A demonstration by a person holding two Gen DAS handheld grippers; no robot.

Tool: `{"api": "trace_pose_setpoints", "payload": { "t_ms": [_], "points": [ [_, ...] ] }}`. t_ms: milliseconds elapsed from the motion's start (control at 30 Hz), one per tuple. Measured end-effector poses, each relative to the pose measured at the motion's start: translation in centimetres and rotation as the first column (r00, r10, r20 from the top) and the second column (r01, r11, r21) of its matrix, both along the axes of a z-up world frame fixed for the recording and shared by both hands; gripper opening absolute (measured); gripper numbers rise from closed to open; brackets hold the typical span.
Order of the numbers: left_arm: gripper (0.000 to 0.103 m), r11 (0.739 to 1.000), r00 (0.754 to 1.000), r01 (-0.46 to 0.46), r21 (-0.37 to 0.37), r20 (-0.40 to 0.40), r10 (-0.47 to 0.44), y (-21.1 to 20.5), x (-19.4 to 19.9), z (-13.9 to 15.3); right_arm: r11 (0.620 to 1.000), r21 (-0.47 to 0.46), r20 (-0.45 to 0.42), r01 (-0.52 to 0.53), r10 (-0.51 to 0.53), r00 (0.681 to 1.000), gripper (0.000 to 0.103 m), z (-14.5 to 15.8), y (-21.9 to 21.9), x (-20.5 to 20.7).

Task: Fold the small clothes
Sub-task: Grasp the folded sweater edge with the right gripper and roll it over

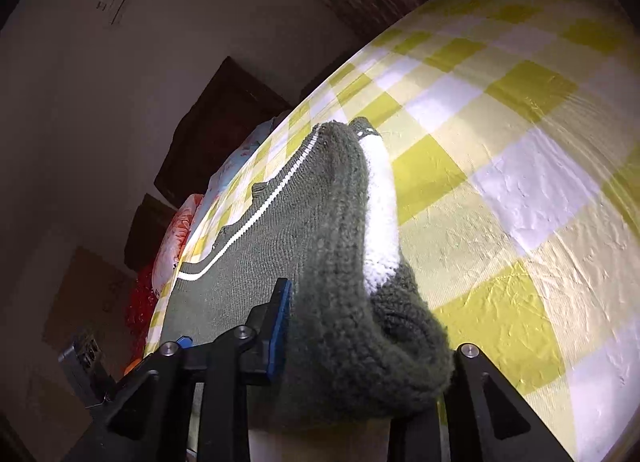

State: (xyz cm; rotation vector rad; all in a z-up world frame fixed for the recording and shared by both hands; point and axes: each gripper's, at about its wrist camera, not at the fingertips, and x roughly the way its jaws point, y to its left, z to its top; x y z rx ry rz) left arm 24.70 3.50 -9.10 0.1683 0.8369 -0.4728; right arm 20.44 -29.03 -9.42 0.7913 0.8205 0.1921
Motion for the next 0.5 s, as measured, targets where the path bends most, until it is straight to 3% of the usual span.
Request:
{"api": "trace_pose_setpoints", "payload": {
  "t_ms": [33,67,100,167,267,400,500],
  "points": [
    [0.071,1.0,1.0,0.001,0.0,-0.004,-0.001,0.2,0.0,0.0,1.0,0.004,-0.007,0.001,-0.001,1.0,0.019,-0.1,-0.1,0.0],
    [0.073,1.0,1.0,0.0,-0.001,-0.009,0.0,0.3,-0.1,0.1,1.0,0.004,-0.014,0.002,-0.002,1.0,0.055,-0.2,-0.2,0.0],
    [0.075,1.0,1.0,0.0,-0.001,-0.017,0.0,0.4,-0.2,0.1,1.0,0.0,-0.018,0.002,-0.002,1.0,0.066,-0.3,-0.2,0.0],
    [0.078,1.0,1.0,0.005,0.007,-0.023,-0.005,0.5,-0.4,0.1,1.0,-0.018,-0.012,-0.003,0.003,1.0,0.068,-0.3,-0.1,0.0],
    [0.084,0.999,0.999,0.021,0.04,-0.028,-0.02,0.3,-1.2,-0.1,1.0,-0.03,-0.011,-0.007,0.007,1.0,0.1,-0.4,0.3,0.2],
    [0.091,0.984,0.998,0.051,0.17,0.018,-0.055,-1.2,-2.7,-0.9,0.999,-0.039,-0.004,-0.011,0.011,1.0,0.103,-0.4,0.4,0.2],
    [0.091,0.986,0.999,0.038,0.16,0.022,-0.042,-1.0,-2.8,-0.9,0.999,-0.039,-0.004,-0.012,0.012,1.0,0.103,-0.5,0.4,0.2]
  ]
}}
